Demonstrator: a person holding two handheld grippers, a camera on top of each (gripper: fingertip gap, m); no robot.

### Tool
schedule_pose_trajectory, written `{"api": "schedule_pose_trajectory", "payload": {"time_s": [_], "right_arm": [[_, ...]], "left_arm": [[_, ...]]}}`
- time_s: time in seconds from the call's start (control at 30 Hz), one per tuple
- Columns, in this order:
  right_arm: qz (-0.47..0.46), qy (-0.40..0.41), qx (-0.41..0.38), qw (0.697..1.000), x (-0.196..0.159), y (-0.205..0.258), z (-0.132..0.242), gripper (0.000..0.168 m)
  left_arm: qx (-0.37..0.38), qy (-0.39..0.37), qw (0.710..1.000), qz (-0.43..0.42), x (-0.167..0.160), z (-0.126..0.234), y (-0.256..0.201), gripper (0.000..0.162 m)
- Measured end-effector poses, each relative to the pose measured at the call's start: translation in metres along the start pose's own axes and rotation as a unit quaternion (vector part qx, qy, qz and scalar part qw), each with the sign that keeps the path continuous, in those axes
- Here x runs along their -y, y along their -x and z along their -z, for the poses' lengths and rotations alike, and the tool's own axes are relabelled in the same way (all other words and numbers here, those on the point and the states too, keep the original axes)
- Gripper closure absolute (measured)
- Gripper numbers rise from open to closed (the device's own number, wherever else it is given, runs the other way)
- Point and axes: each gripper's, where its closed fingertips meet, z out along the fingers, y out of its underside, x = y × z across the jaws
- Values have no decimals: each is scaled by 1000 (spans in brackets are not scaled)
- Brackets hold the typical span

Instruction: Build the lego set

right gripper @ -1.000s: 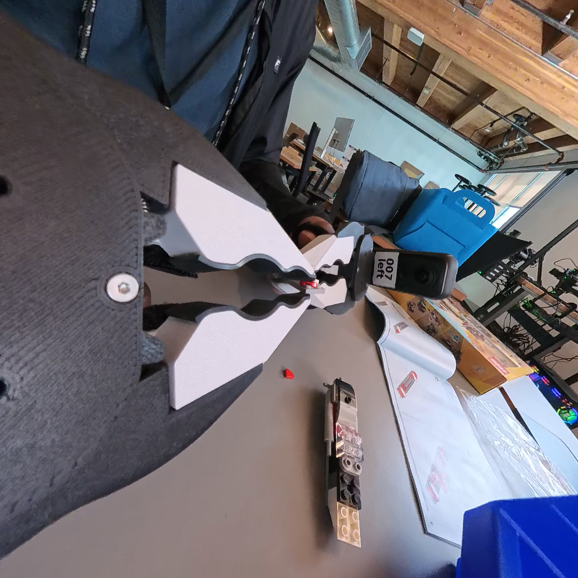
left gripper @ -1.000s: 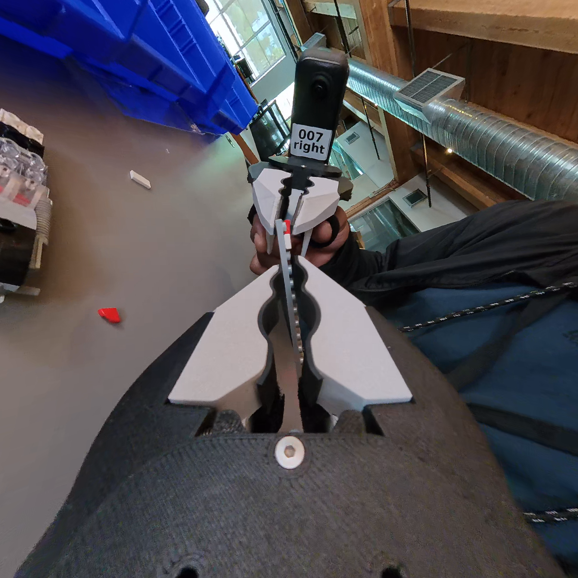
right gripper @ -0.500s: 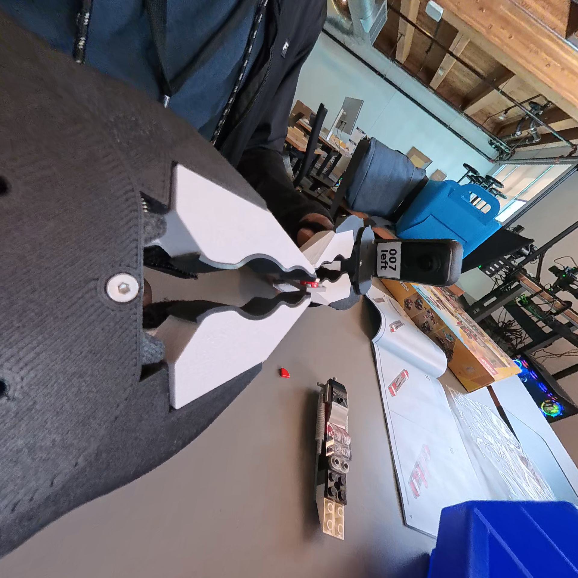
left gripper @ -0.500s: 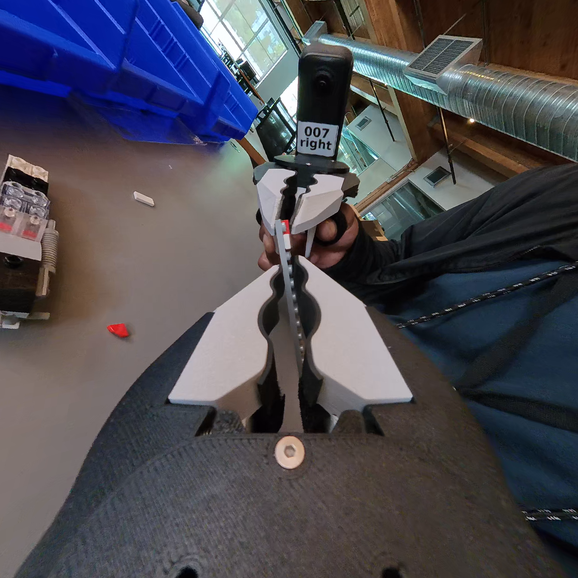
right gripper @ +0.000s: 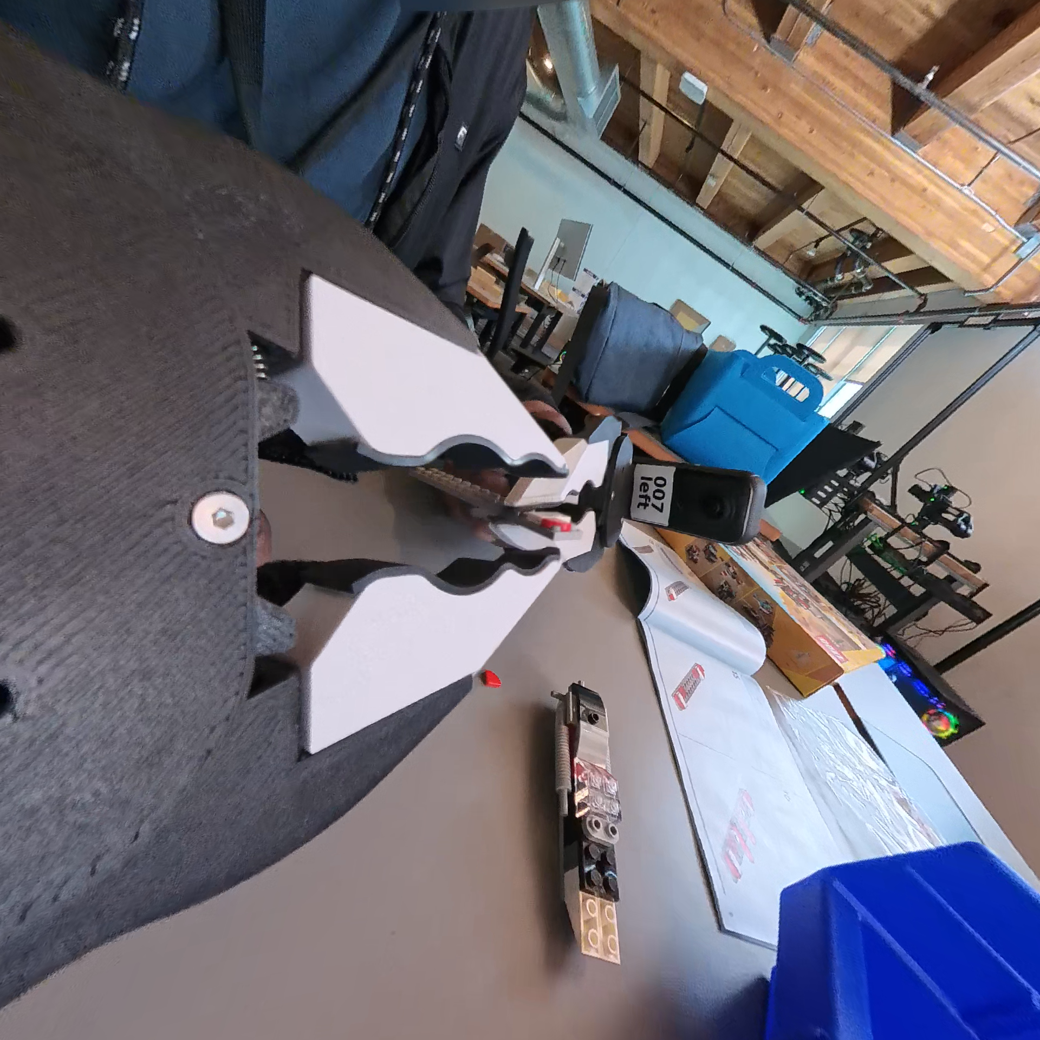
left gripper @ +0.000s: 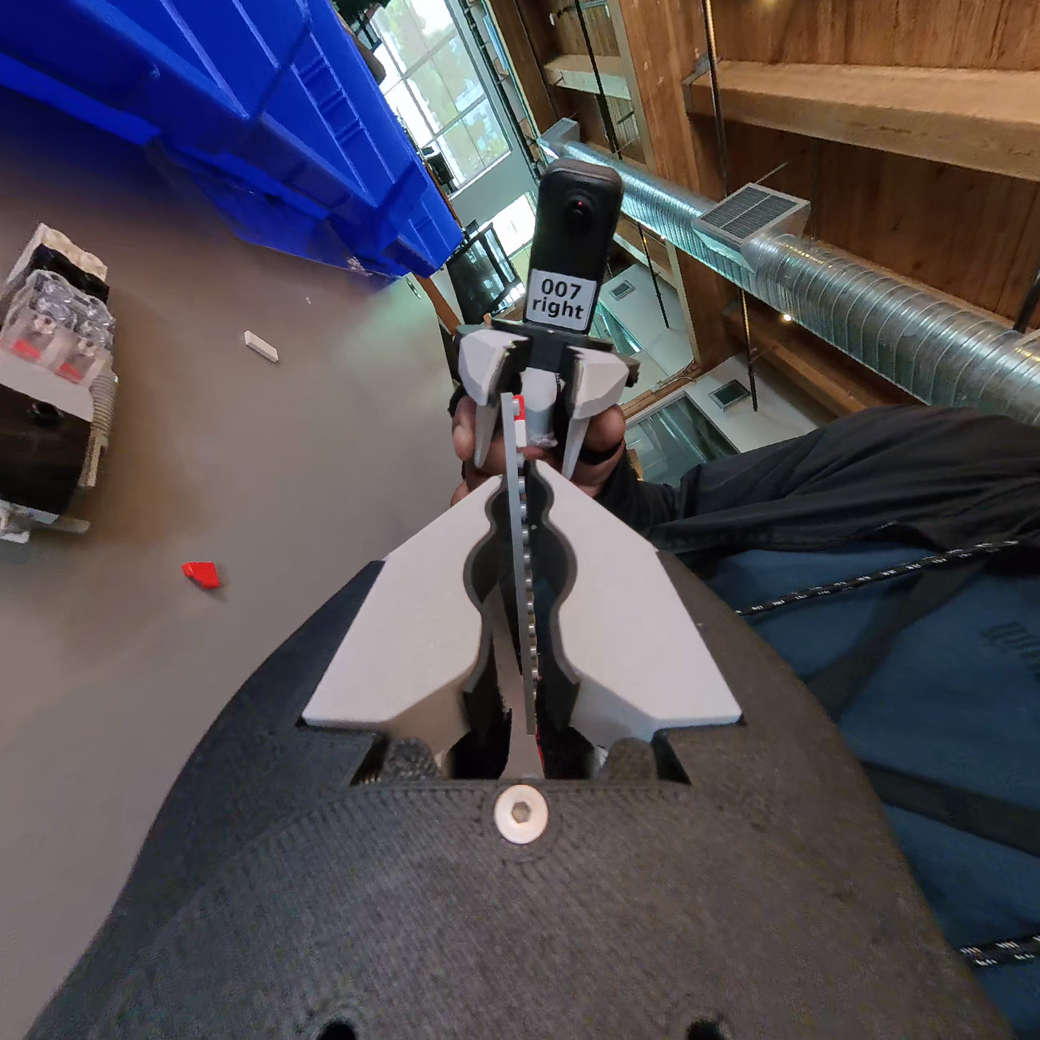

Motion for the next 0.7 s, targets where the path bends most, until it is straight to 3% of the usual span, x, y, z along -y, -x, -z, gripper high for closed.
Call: {"api": "schedule_pose_trajectory", "payload": {"time_s": [0.7], "right_arm": [[-13, 0, 23, 1000, -8, 4, -4, 163]], "left_arm": [[32, 20, 995, -90, -3, -3, -4, 155]]}}
